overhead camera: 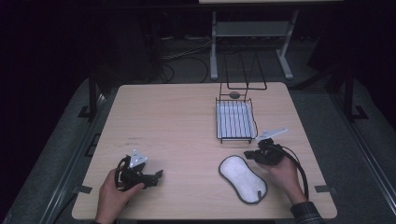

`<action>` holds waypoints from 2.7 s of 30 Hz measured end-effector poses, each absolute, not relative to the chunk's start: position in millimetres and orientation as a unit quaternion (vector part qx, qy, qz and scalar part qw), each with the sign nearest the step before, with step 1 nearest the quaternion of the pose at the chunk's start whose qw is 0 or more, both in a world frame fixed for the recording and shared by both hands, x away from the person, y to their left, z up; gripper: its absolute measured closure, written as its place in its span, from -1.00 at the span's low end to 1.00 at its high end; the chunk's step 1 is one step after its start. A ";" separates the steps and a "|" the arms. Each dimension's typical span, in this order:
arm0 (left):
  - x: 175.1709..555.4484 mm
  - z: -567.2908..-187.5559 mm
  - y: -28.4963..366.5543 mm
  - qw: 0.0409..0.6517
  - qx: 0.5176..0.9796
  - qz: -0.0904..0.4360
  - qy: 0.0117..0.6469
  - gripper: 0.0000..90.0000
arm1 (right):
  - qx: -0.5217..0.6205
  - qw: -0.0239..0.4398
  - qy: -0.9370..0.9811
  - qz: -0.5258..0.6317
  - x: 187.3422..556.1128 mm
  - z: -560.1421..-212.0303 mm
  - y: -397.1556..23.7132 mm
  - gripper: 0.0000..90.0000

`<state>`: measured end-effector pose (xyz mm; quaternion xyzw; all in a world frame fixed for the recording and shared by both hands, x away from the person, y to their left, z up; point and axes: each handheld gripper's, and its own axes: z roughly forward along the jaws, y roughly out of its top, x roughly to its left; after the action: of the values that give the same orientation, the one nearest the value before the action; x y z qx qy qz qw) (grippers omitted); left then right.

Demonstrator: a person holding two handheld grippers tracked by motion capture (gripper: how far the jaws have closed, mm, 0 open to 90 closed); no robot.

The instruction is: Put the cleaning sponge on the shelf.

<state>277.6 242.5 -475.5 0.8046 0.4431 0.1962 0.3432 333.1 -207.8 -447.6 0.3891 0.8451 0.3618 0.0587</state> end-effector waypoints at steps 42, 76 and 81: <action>277.7 -475.4 242.8 0.342 0.806 0.197 0.441 -0.72 | 0.380 0.036 0.854 0.354 240.4 -449.9 -226.7 1.00; 277.7 -475.5 242.7 0.342 0.805 0.197 0.442 -0.72 | 0.421 0.080 0.837 0.341 317.3 -450.8 -245.3 1.00; 277.6 -475.5 242.6 0.343 0.805 0.197 0.443 -0.72 | 0.429 0.087 0.832 0.340 331.8 -451.1 -250.0 1.00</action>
<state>277.6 242.6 -475.5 0.8049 0.4426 0.1966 0.3431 331.8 -250.0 -451.1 0.4291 0.8324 0.3397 0.0870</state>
